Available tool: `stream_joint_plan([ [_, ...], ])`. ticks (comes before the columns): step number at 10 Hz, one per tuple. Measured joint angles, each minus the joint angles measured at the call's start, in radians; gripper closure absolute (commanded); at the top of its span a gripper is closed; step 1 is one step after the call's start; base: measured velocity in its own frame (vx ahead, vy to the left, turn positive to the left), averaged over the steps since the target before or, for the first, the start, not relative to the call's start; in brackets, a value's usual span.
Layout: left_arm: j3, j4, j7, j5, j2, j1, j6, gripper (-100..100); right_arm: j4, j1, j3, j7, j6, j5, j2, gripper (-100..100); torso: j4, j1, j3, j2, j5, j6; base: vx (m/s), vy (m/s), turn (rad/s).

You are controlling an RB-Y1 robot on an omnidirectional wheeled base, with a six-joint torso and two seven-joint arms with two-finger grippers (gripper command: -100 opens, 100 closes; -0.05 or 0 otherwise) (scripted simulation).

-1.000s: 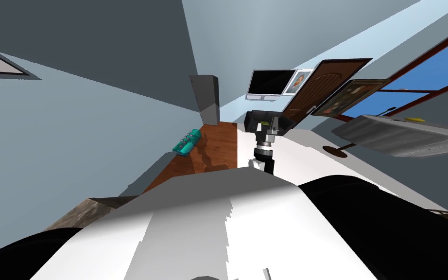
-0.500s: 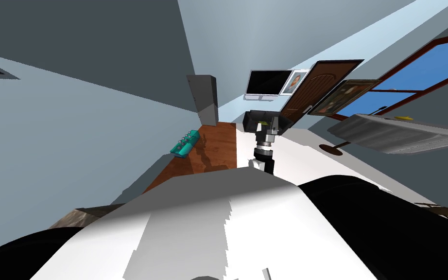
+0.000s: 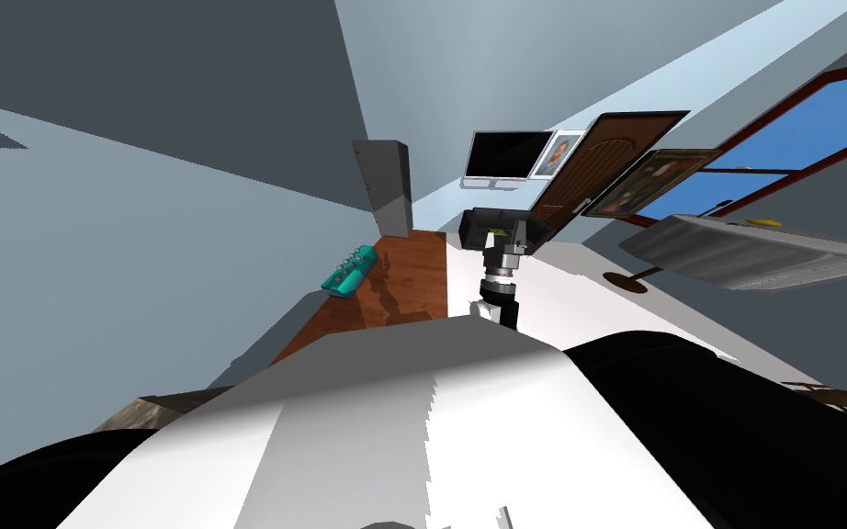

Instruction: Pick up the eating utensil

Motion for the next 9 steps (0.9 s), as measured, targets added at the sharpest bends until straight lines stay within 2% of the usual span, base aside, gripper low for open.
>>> stream_joint_plan([
  [1, 0.000, 0.000, 0.000, 0.000, 0.000, 0.000, 0.000, 0, 0.000, 0.000, 0.000, 0.000, 0.000, 0.000, 0.000, 0, 0.000, 0.000, 0.000, 0.000, 0.000, 0.000, 0.000, 0.000, 0.000],
  [2, 0.000, 0.000, 0.000, 0.000, 0.000, 0.000, 0.000, 100, 0.000, 0.000, 0.000, 0.000, 0.000, 0.000, 0.000, 0, 0.000, 0.000, 0.000, 0.000, 0.000, 0.000, -0.043, 0.004, 0.089],
  [4, 0.027, -0.054, -0.035, 0.048, 0.022, 0.040, 0.045, 100, 0.000, 0.000, 0.000, 0.000, 0.000, 0.000, 0.000, 0, 0.001, -0.001, 0.002, 0.005, -0.001, -0.001, -0.050, 0.008, 0.039],
  [5, 0.029, -0.073, -0.043, 0.054, 0.022, 0.041, 0.060, 100, 0.000, 0.000, 0.000, 0.000, 0.000, 0.000, 0.000, 0, 0.001, 0.000, 0.002, 0.003, 0.000, 0.000, -0.047, 0.003, 0.095],
  [7, 0.051, -0.157, -0.086, 0.106, 0.044, 0.066, 0.126, 100, 0.000, 0.000, 0.000, 0.000, 0.000, 0.000, 0.000, 0, 0.001, -0.001, 0.002, 0.003, -0.001, 0.001, -0.057, 0.012, 0.057],
  [9, 0.065, -0.215, -0.133, 0.161, 0.064, 0.074, 0.181, 100, 0.000, 0.000, 0.000, 0.000, 0.000, 0.000, 0.000, 0, 0.001, 0.000, 0.003, 0.005, -0.001, 0.000, -0.042, 0.011, 0.020],
])
